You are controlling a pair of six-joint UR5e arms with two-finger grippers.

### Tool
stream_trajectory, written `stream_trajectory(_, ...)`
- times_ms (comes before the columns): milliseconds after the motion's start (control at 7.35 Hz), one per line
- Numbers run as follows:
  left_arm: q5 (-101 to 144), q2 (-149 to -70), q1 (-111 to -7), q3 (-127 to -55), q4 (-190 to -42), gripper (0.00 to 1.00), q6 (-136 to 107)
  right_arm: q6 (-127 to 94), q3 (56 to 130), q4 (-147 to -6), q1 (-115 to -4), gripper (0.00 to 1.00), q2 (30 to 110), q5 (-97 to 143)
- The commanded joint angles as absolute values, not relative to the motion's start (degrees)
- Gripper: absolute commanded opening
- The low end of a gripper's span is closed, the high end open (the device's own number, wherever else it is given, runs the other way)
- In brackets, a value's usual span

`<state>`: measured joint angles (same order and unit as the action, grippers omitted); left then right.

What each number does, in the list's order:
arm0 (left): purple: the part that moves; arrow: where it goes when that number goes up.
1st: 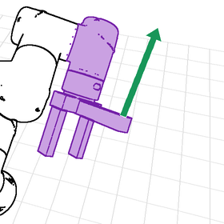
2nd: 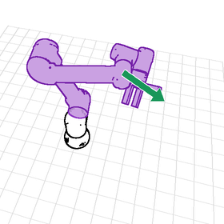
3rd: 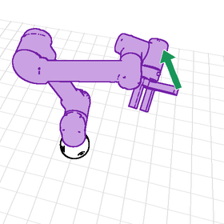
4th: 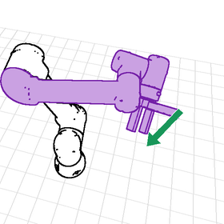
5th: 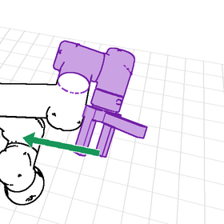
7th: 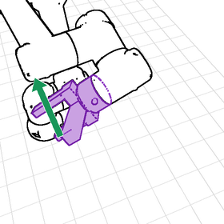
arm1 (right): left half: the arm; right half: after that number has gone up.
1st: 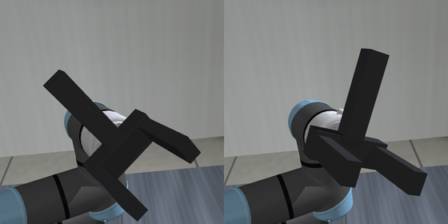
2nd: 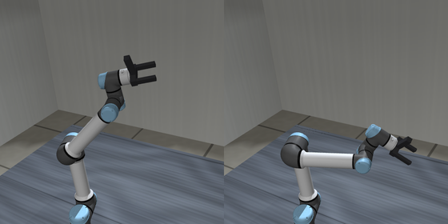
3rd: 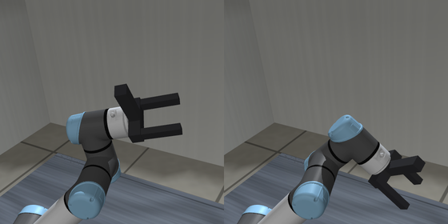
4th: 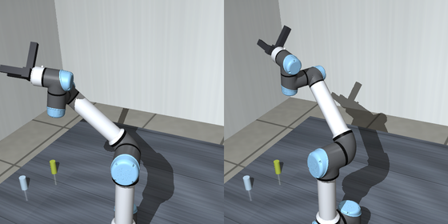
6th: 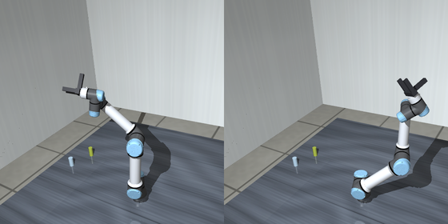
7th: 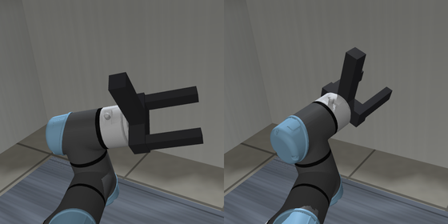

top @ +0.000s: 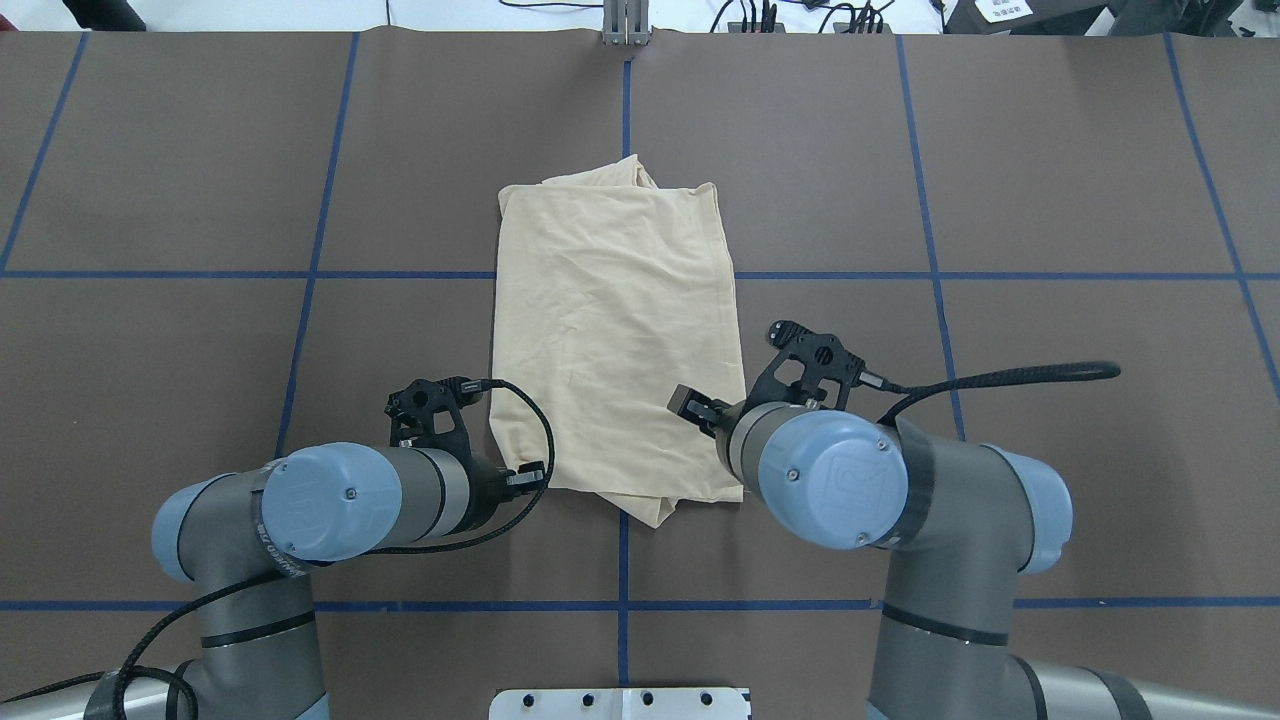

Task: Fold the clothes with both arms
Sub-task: 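Grasp the near edge of the shirt with both grippers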

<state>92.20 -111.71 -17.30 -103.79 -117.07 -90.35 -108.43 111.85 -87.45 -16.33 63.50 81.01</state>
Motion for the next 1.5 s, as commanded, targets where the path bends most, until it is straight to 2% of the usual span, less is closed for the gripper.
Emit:
stream_trajectory(0, 92.20, -111.71, -17.23, -103.80, -117.07, 0.00, -90.35, -116.71, 109.61, -87.89, -12.32, 0.79, 62.32, 78.32)
stream_trajectory(408, 92.20, -111.71, -17.31, -103.80, -117.07, 0.00, -90.35, -117.42, 103.65, -86.57, -11.43, 0.77, 59.69, 76.20)
stream_trajectory(1360, 92.11, -111.71, -17.31, -103.89, -117.07, 0.00, -90.35, -118.30, 100.28, -84.29, -11.43, 0.66, 58.37, 75.94)
